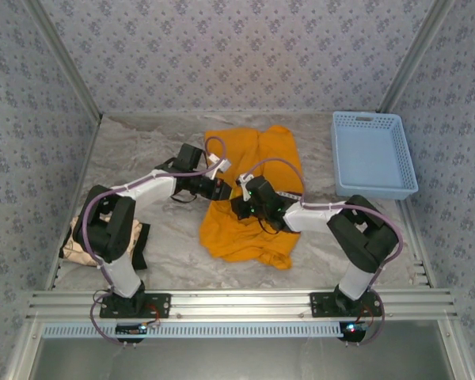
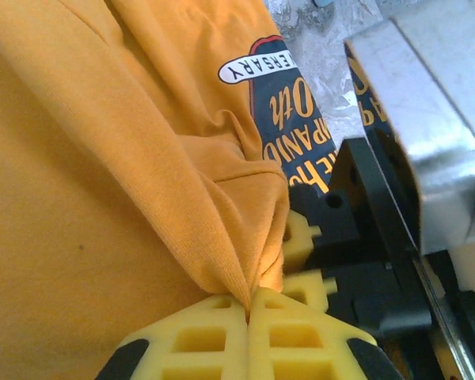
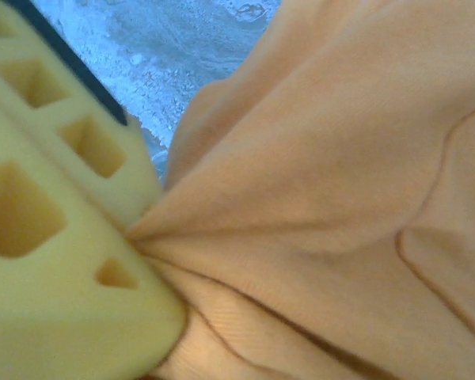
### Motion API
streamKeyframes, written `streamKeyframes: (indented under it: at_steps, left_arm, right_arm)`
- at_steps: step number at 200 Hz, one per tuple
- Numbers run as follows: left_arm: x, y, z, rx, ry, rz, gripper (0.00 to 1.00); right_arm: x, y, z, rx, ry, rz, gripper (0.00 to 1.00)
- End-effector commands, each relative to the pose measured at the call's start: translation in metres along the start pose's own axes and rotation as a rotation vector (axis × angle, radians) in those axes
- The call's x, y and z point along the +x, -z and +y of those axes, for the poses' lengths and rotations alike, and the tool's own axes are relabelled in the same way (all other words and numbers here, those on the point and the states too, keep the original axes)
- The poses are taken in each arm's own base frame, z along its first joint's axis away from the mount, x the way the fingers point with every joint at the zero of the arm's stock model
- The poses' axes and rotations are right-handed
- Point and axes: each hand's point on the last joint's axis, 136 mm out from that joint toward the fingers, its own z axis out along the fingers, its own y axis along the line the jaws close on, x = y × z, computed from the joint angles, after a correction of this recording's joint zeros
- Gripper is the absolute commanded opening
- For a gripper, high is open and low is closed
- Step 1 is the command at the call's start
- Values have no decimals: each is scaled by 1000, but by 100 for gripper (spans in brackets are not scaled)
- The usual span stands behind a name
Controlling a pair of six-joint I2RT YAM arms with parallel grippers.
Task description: Fold the inside-out t-shirt
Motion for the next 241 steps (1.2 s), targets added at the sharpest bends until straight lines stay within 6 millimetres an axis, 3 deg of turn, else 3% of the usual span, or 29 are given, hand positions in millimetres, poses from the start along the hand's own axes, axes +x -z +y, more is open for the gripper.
streamKeyframes:
  at_steps: [1,36,55,86,108,129,146,162,197,221,241]
  left_arm:
    - [4,6,2,4,34,1,4]
    - [11,13,59,-233,145,-10,7]
    - [19,11,89,-351,180,14,7]
    - [27,-1,114,-399,241,24,12]
    - [33,-7,125,-415,270,37,16]
    - [38,-8,122,-400,282,45,26]
    - [41,-4,116,-392,268,36,30]
    - [43,7,104,-390,264,39,35]
    - [45,37,70,-381,276,-36,38]
    - [48,49,42,-318,274,-71,39]
    - [54,52,26,-279,265,-88,41]
  right_arm:
    - [-1,11,0,-43,23,0,1]
    - [-13,46,29,-176,171,-10,0]
    - [-8,62,41,-192,278,17,0]
    - [35,76,57,-211,447,87,8]
    - [71,77,67,-260,502,146,23]
    - [94,81,83,-372,476,236,31]
    - [97,86,84,-383,475,267,35]
    - [82,88,71,-298,460,250,36]
    - [25,77,41,-188,325,173,42]
    - [11,55,30,-169,250,182,45]
    - [14,36,32,-175,196,232,45]
